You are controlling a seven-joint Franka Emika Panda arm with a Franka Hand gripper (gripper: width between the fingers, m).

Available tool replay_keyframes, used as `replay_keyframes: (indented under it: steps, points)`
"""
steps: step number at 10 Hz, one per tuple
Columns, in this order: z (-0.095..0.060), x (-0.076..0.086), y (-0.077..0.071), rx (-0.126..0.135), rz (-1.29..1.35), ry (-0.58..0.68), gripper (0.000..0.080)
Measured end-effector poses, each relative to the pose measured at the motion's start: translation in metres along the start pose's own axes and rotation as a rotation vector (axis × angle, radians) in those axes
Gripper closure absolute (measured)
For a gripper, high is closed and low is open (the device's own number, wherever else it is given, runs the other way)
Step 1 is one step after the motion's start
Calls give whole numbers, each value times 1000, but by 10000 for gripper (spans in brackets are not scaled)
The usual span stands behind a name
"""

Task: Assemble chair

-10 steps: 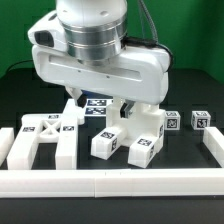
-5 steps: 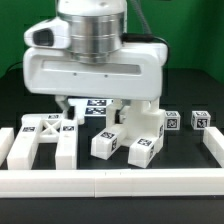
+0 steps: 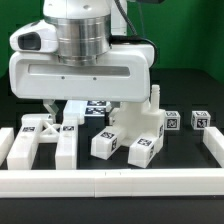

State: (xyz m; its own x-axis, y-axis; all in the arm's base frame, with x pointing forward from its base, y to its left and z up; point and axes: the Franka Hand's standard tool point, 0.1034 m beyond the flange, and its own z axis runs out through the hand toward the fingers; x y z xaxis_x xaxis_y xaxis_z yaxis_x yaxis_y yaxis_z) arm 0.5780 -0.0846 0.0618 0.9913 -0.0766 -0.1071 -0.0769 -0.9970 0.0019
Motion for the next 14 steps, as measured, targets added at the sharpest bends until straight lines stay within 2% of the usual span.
replay_keyframes:
  steps: [1,3,7,9,14]
  points:
    - [4,3,11,-4,-63,-1,150]
    - [11,13,19,-11,-81,0,150]
    - [16,15,20,-16,-86,1,150]
    - [33,12,22,-29,-85,3,150]
    - [44,10,24,-32,-85,-13,150]
